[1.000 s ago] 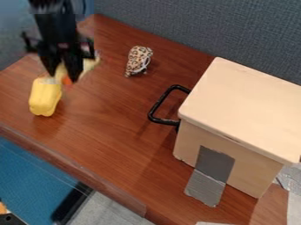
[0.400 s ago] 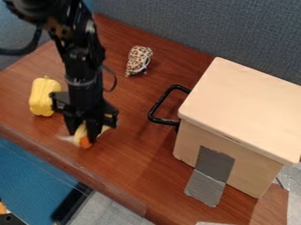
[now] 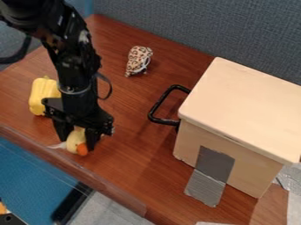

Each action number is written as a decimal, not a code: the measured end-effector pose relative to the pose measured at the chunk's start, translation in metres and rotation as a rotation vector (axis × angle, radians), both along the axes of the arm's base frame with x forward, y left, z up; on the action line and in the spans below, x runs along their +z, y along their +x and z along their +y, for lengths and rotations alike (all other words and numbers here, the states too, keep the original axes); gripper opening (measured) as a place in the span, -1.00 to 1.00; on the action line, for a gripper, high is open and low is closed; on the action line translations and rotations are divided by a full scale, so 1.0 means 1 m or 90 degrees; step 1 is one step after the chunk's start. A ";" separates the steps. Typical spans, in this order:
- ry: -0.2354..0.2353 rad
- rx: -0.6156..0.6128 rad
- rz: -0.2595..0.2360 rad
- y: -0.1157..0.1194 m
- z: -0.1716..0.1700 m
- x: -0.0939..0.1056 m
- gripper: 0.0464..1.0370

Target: Move the duck to the bottom middle of the table

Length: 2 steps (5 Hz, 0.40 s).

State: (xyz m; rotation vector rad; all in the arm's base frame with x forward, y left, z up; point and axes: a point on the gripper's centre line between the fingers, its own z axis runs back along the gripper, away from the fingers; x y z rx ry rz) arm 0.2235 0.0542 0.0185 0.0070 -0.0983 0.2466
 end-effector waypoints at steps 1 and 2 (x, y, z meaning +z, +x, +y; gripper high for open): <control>-0.013 0.019 -0.062 0.000 -0.002 0.033 0.92; -0.005 0.012 -0.095 -0.005 -0.005 0.061 0.93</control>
